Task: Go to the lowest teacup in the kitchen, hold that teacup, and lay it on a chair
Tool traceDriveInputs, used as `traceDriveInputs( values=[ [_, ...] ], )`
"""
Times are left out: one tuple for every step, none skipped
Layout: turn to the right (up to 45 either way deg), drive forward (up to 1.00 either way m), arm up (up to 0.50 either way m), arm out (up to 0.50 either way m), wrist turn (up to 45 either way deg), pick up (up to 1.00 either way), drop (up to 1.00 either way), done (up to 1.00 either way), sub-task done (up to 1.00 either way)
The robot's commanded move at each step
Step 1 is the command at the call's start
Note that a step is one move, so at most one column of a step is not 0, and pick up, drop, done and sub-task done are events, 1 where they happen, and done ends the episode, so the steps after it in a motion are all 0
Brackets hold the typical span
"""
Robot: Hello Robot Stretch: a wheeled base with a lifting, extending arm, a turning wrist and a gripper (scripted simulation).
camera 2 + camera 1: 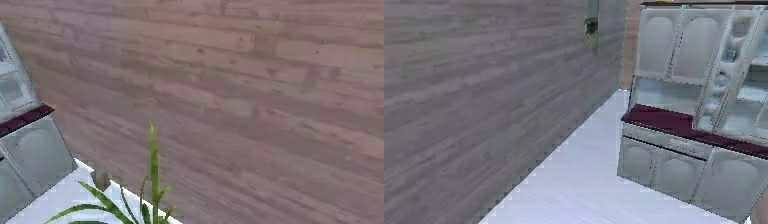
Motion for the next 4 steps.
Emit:
traceDriveInputs(
  values=[
    [45.0, 0.00, 0.00, 0.00, 0.0, 0.00, 0.00, 0.00, 0.00],
    [45.0, 0.00, 0.00, 0.00, 0.0, 0.00, 0.00, 0.00, 0.00],
    [45.0, 0.00, 0.00, 0.00, 0.0, 0.00, 0.00, 0.00, 0.00],
    [18.0, 0.00, 0.00, 0.00, 0.0, 0.00, 0.00, 0.00, 0.00]
  ],
)
